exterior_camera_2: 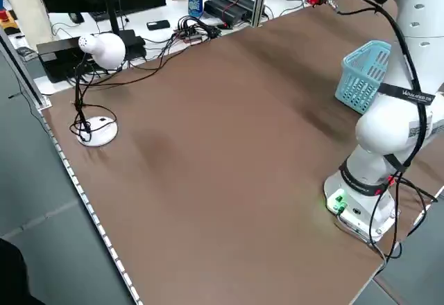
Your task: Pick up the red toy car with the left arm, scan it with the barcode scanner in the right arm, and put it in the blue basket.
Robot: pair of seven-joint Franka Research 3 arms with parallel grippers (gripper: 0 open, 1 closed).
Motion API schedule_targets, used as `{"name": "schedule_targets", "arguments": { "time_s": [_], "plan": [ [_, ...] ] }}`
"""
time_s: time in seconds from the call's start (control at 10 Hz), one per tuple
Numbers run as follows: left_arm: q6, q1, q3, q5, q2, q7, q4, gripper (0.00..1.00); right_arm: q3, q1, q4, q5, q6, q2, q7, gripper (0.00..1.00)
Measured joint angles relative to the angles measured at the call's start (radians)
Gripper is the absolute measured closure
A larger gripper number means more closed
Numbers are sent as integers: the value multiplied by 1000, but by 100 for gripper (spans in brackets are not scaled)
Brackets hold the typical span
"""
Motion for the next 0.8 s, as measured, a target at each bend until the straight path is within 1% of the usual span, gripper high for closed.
{"name": "schedule_targets", "arguments": {
  "time_s": [0.2,0.4,0.5,0.7,0.8],
  "plan": [
    [-2,-36,-5,1,-5,16,0,51,-2,-47,20,-162,-12,-28,62,63],
    [-4,-112,-6,6,-7,16,0,51,-18,-49,33,-373,-12,-79,146,63],
    [-6,-146,-7,8,-7,16,0,51,-43,-48,37,-479,-11,-100,168,63],
    [-15,-225,-7,9,-8,16,-3,51,-117,-52,39,-670,-11,-126,170,63],
    [-19,-261,-7,9,-7,16,-6,51,-152,-55,41,-748,-9,-135,168,63]
  ]
}}
